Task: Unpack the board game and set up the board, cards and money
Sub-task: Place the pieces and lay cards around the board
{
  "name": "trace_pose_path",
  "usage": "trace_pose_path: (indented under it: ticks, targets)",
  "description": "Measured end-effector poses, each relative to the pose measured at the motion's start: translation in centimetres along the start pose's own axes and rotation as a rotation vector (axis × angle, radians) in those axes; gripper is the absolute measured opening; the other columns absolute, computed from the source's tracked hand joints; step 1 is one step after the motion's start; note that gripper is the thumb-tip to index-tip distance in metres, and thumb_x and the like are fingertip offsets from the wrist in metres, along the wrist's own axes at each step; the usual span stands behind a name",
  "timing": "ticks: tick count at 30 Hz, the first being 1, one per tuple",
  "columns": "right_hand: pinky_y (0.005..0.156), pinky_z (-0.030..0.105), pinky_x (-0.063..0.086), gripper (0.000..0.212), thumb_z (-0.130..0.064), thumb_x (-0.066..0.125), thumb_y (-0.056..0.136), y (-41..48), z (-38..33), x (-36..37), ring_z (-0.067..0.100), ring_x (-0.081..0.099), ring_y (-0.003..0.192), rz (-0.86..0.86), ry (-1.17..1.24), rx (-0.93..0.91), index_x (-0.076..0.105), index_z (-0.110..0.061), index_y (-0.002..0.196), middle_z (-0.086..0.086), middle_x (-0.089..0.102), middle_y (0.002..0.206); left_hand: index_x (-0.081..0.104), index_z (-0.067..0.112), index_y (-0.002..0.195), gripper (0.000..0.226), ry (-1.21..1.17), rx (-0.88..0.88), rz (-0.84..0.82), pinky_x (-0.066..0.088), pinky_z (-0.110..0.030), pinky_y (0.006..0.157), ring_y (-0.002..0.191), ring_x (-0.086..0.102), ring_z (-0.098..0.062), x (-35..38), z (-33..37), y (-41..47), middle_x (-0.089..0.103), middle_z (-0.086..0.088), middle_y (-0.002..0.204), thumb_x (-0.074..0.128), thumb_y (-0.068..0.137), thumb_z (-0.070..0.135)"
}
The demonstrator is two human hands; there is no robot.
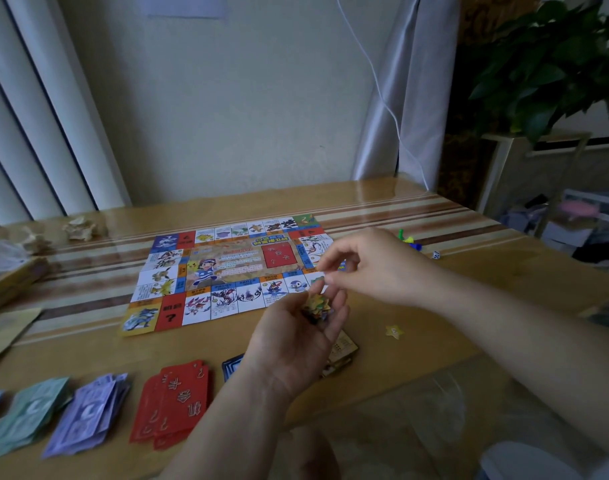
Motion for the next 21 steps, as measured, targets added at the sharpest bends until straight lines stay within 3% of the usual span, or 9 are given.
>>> trace_pose_path:
  ticks: [3,9,12,14,21]
  targets:
    - [0.05,0.002,0.035,0.009,-0.016,0.068,0.085,0.1,1.0,0.0,-0.017,0.05,0.05,-0.035,0.012,0.041,0.072,-0.014,0.093,-0.029,0.054,0.047,0.059,-0.005,0.112,0.028,0.104,-0.016,-0.052,0.055,-0.04,0.078,0.092,0.066,-0.026,-0.1,-0.2,-0.1,0.068,-0.02,0.098,0.037,0.097,0.003]
    - [0.067,0.012,0.037,0.008,-0.032,0.074,0.079,0.0,3.3,0.4,-0.015,0.055,0.062,-0.149,0.176,0.132,0.071,-0.028,0.085,-0.019,0.067,0.073,0.063,-0.006,0.098,0.023,0.291,0.013,-0.086,0.057,-0.028,0.072,0.07,0.069,-0.017,0.1,-0.5,0.2,0.067,-0.016,0.081,0.041,0.093,-0.009]
    - [0.061,0.009,0.039,0.006,-0.025,0.075,0.079,-0.3,4.0,0.4,-0.011,0.054,0.06,-0.174,0.242,0.147,0.07,-0.024,0.082,-0.011,0.066,0.08,0.065,-0.005,0.095,0.02,0.359,-0.001,-0.085,0.058,-0.022,0.063,0.066,0.069,-0.013,0.3,-1.1,0.4,0.068,-0.014,0.078,0.045,0.092,-0.007]
    - [0.059,0.015,0.041,0.007,-0.02,0.074,0.08,-0.6,4.5,0.6,-0.005,0.054,0.06,-0.214,0.298,0.171,0.069,-0.023,0.083,-0.007,0.065,0.08,0.065,-0.004,0.093,0.018,0.365,-0.027,-0.082,0.058,-0.021,0.06,0.066,0.069,-0.012,0.5,-1.6,0.7,0.068,-0.013,0.079,0.047,0.092,-0.005]
    - [0.055,0.018,0.044,0.007,-0.009,0.071,0.08,-1.3,6.9,-0.2,0.005,0.059,0.059,-0.254,0.503,0.355,0.066,-0.013,0.083,-0.004,0.066,0.065,0.062,-0.001,0.085,0.009,0.389,-0.077,-0.007,0.057,-0.021,0.051,0.055,0.067,-0.009,1.9,-3.2,2.0,0.068,-0.009,0.063,0.055,0.089,-0.004]
Point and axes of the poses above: each hand's wrist, its own y-axis towards the middle knuckle, its own x-axis out of the palm, z = x × y, the point moved 4 cm from there along y, towards the middle knuckle
